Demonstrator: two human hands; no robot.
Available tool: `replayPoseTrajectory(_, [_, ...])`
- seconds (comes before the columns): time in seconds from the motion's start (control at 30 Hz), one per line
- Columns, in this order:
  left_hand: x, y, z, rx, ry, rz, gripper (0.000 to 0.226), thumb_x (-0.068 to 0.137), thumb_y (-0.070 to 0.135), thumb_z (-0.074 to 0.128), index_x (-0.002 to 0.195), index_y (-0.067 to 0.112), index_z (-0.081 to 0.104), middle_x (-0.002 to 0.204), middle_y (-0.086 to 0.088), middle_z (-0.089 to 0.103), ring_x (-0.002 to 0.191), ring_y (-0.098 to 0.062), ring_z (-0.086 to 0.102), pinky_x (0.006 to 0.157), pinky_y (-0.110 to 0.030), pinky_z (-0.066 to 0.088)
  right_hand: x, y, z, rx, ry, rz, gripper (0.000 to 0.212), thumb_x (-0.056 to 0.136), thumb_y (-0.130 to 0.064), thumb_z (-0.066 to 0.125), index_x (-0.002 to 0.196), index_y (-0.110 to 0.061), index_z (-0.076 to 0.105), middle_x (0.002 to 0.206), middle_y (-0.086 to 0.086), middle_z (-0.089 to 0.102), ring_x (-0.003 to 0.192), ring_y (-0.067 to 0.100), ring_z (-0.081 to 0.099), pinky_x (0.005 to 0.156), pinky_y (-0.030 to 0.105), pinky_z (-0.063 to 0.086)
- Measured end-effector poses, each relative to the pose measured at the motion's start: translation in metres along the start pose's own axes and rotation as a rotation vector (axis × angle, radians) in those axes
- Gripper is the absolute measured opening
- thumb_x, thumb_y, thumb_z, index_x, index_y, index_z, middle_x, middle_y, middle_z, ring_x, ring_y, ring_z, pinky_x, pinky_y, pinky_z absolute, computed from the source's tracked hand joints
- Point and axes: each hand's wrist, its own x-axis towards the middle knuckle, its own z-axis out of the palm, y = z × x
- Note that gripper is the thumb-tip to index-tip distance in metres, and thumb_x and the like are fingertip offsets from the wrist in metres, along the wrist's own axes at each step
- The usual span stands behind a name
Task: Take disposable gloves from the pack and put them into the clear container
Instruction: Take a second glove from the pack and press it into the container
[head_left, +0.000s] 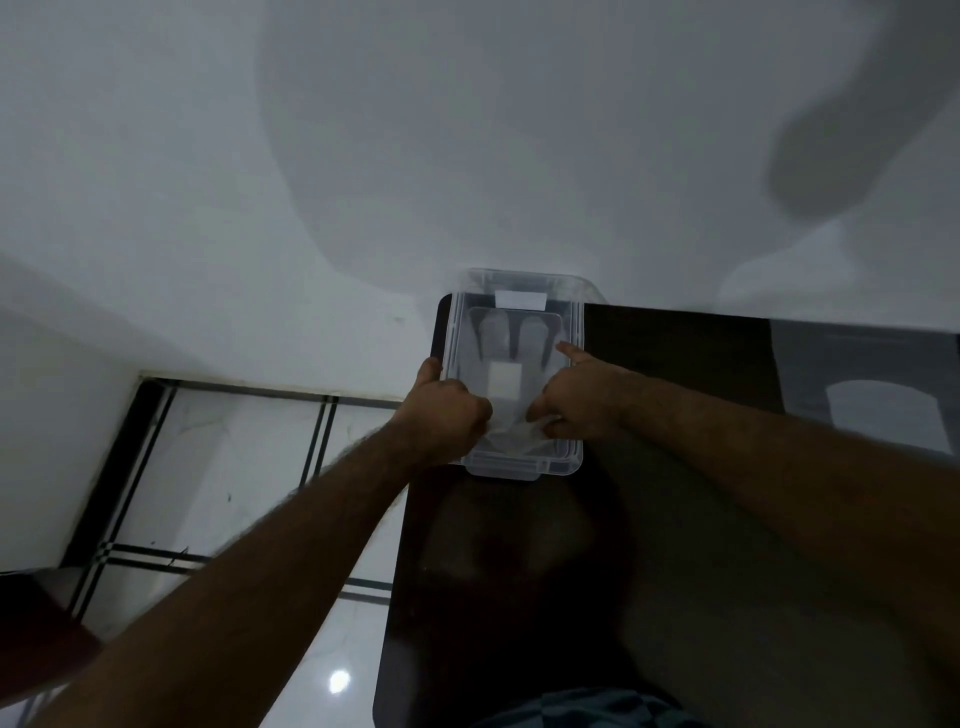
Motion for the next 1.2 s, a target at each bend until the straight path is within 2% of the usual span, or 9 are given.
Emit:
replayPoseTrajectory(0.2, [-0.001,0.001,-0.002,-0.037,-0.083,0.019,0.080,0.103,0.074,0.012,0.095,0.028,0.077,0.080,0.008,0.070,0.100,-0.016,0.066,0.116,-0.060,0.019,0.009,0.004,-0.005,-0.028,-0.005,0.009,0.053,0.104,-0.065,0.038,0.144,-0.036,0.056,0.141,-0.006,0.066,0.143,0.016,0.050,0.124,0.066,-0.013])
replayPoseTrajectory(0.3, [-0.002,0.002,-0.005,-0.046,-0.165,0.030,0.080,0.100,0.080,0.011,0.082,0.027,0.069,0.081,0.006,0.068,0.111,-0.017,0.063,0.121,-0.063,0.016,0.014,0.002,-0.006,-0.114,0.011,0.023,0.050,0.105,-0.062,0.039,0.143,-0.035,0.057,0.142,-0.003,0.065,0.144,0.020,0.050,0.123,0.066,-0.012])
replayPoseTrajectory(0.4, [-0.002,0.000,-0.001,-0.034,-0.169,0.068,0.090,0.096,0.084,0.005,0.100,0.029,0.076,0.098,0.005,0.077,0.126,-0.020,0.062,0.121,-0.065,0.011,0.019,-0.004,-0.005,-0.202,0.004,0.071,0.053,0.104,-0.062,0.042,0.145,-0.032,0.054,0.144,0.002,0.063,0.143,0.024,0.050,0.124,0.067,-0.008])
replayPoseTrajectory(0.5, [-0.001,-0.003,0.007,-0.017,-0.178,0.087,0.103,0.088,0.088,-0.004,0.134,0.033,0.070,0.119,0.001,0.078,0.140,-0.025,0.056,0.123,-0.068,-0.003,0.022,-0.006,-0.005,-0.224,-0.004,0.122,0.055,0.102,-0.063,0.046,0.143,-0.029,0.056,0.145,0.003,0.063,0.144,0.026,0.049,0.123,0.069,-0.007])
replayPoseTrajectory(0.63, [-0.002,-0.001,0.007,0.034,-0.242,0.136,0.117,0.081,0.094,-0.012,0.132,0.030,0.073,0.129,0.000,0.076,0.149,-0.027,0.046,0.122,-0.072,-0.016,0.021,-0.010,-0.008,-0.273,0.012,0.195,0.056,0.102,-0.062,0.045,0.141,-0.025,0.061,0.142,0.005,0.065,0.145,0.028,0.049,0.123,0.072,-0.006])
replayPoseTrajectory(0.83, [-0.005,0.002,0.000,0.110,-0.227,0.196,0.109,0.087,0.093,0.000,0.123,0.027,0.079,0.129,0.004,0.076,0.154,-0.027,0.040,0.116,-0.068,-0.029,0.024,-0.023,-0.012,-0.254,-0.001,0.047,0.043,0.104,-0.053,0.049,0.139,-0.031,0.060,0.133,0.003,0.067,0.132,0.027,0.058,0.124,0.071,0.008])
replayPoseTrajectory(0.93, [-0.006,0.000,-0.005,0.184,-0.222,0.217,0.117,0.082,0.094,-0.007,0.121,0.026,0.080,0.128,0.002,0.076,0.153,-0.029,0.042,0.120,-0.074,-0.021,0.027,-0.029,-0.011,-0.195,-0.111,0.019,0.037,0.104,-0.048,0.052,0.138,-0.036,0.062,0.134,-0.002,0.067,0.136,0.024,0.055,0.126,0.069,0.007])
replayPoseTrajectory(1.03, [-0.011,0.000,-0.010,0.243,-0.217,0.222,0.109,0.087,0.093,0.007,0.127,0.019,0.076,0.125,-0.005,0.077,0.149,-0.034,0.046,0.123,-0.074,-0.008,0.023,-0.033,-0.012,-0.163,-0.179,0.021,0.038,0.105,-0.047,0.051,0.139,-0.034,0.063,0.136,-0.003,0.067,0.136,0.023,0.055,0.126,0.066,0.007])
replayPoseTrajectory(1.2, [-0.008,-0.006,-0.007,0.248,-0.115,0.244,0.103,0.091,0.094,0.009,0.111,0.024,0.082,0.113,-0.002,0.079,0.144,-0.031,0.051,0.123,-0.073,-0.011,0.019,-0.035,-0.015,-0.174,-0.142,-0.014,0.032,0.104,-0.049,0.053,0.126,-0.032,0.069,0.120,-0.003,0.070,0.118,0.021,0.062,0.120,0.058,0.027])
